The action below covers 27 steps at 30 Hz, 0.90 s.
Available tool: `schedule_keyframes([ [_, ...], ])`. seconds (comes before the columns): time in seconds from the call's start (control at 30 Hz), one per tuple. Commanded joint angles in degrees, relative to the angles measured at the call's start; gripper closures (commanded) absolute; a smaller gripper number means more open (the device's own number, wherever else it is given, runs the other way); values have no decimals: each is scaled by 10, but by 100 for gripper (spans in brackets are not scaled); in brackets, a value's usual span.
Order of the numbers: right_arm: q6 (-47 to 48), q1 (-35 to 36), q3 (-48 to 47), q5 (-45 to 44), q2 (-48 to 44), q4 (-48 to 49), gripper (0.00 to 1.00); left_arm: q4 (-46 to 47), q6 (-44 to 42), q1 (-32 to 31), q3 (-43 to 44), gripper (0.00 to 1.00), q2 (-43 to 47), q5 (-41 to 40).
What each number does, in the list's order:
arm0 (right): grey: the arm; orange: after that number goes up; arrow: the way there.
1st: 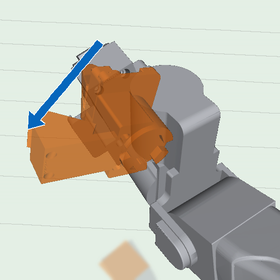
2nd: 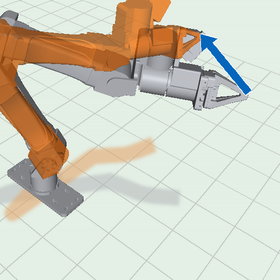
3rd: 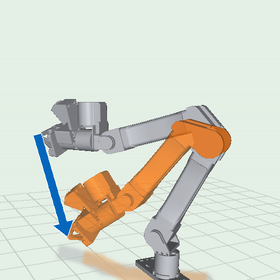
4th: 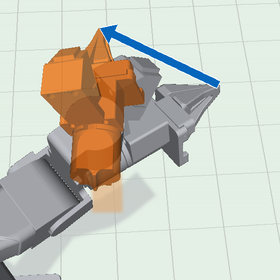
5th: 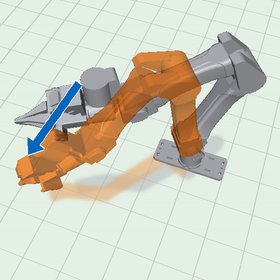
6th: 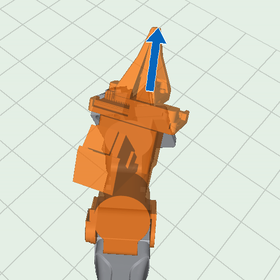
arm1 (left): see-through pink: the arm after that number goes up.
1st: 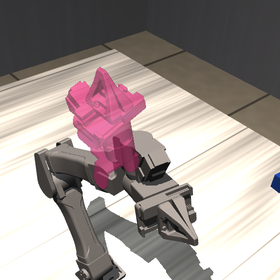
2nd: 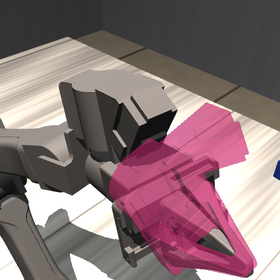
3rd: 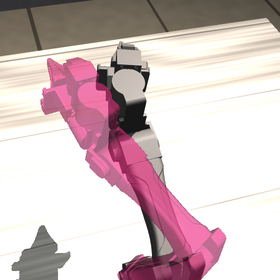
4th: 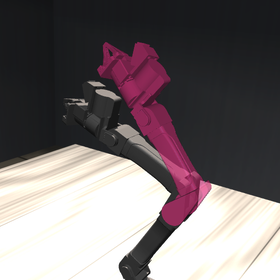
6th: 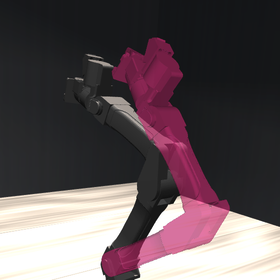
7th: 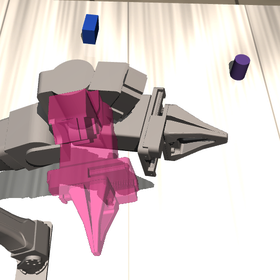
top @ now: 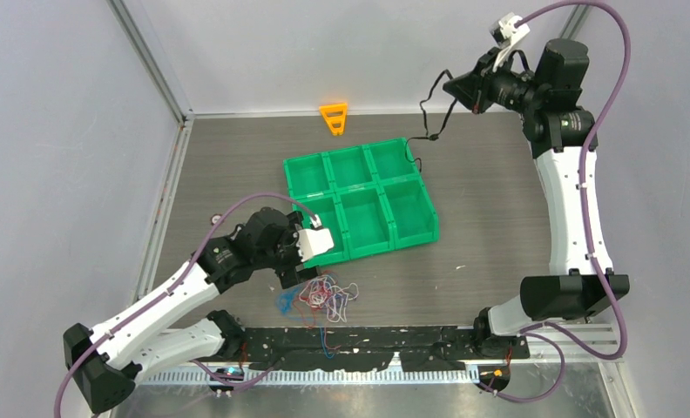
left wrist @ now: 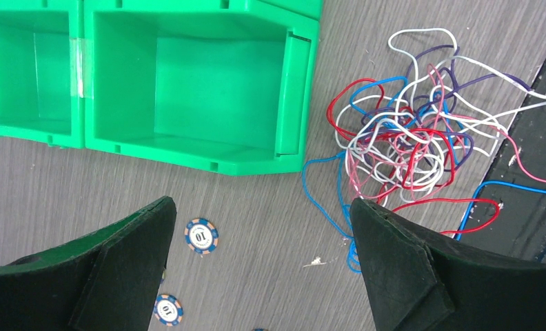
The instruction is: Untangle the cables
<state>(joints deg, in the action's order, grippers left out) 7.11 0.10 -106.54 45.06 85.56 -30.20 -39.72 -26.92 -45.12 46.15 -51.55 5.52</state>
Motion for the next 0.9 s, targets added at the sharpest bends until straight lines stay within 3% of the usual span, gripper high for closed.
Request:
schedule_keyframes([
  [0.0, -8, 23, 42, 2, -52, 25, 95, 22, 11, 10, 21, 0, -3, -5],
  [0.53, 29, 33, 234, -18, -144, 12, 95, 24, 17, 15, 13, 0, -8, -4],
  [0.77, 74, 33, 313, -115, -185, 7, 95, 24, 16, 17, 12, 0, -11, -4],
  [0.87, 97, 33, 338, -114, -202, -18, 95, 27, 15, 19, 8, 1, -10, -4],
])
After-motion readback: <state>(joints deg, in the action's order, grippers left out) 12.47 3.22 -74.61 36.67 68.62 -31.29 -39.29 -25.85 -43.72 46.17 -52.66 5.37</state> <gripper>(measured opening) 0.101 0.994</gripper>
